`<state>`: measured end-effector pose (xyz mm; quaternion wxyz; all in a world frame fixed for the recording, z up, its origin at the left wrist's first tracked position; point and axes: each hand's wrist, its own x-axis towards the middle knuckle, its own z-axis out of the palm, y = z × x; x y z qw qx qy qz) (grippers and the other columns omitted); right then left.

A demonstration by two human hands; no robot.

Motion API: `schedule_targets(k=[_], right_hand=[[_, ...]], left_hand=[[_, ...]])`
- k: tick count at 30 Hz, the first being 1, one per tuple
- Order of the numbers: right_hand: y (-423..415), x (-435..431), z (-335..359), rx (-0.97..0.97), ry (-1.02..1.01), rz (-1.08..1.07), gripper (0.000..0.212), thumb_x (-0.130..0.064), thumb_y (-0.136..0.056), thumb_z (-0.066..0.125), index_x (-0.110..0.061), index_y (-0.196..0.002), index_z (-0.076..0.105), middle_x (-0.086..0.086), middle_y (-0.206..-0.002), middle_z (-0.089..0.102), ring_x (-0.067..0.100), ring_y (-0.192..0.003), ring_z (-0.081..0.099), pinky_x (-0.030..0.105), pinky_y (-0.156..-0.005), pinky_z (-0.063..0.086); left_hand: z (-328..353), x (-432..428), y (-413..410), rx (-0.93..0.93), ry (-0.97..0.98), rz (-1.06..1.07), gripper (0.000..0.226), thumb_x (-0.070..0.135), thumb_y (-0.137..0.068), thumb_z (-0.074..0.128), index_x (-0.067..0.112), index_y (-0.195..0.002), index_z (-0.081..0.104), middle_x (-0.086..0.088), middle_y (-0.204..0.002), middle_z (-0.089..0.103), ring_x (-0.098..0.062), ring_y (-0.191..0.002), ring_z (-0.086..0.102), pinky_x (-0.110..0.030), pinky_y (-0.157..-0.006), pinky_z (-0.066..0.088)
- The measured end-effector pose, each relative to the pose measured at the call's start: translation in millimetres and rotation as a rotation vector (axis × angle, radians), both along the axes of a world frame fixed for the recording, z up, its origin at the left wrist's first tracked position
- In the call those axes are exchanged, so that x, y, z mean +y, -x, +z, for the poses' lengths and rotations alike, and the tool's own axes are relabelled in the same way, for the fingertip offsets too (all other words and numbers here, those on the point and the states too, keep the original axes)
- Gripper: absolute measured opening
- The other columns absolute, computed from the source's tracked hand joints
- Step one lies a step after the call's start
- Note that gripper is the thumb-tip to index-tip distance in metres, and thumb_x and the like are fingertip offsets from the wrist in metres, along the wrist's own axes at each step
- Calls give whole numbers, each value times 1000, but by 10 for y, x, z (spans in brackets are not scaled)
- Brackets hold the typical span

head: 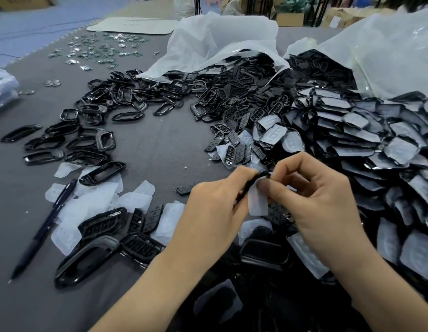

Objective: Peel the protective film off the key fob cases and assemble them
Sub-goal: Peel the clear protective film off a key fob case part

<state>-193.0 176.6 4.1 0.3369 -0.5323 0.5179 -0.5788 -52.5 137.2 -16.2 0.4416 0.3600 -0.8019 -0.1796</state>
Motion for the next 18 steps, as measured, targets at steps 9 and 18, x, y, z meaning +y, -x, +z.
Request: schedule_targets(k=[9,18], right_hand=[[-9,11,3,-18,19,18,24,3,-77,73,-18,-84,63,-8,-70,53,6,-64,49,17,-58,45],[34,-15,37,-271,-179,169,11,-17,-61,70,-19,-72,69,5,-68,62,14,-65,57,19,-59,49]], left_hand=[[33,24,-18,-29,5,-26,18,31,-90,55,18,-101,63,2,-62,64,-12,-53,57,-31,-52,45],[72,-12,-76,-29,-228,-202,16,24,-92,60,13,-102,66,-3,-59,65,-8,-52,64,-31,-52,51]])
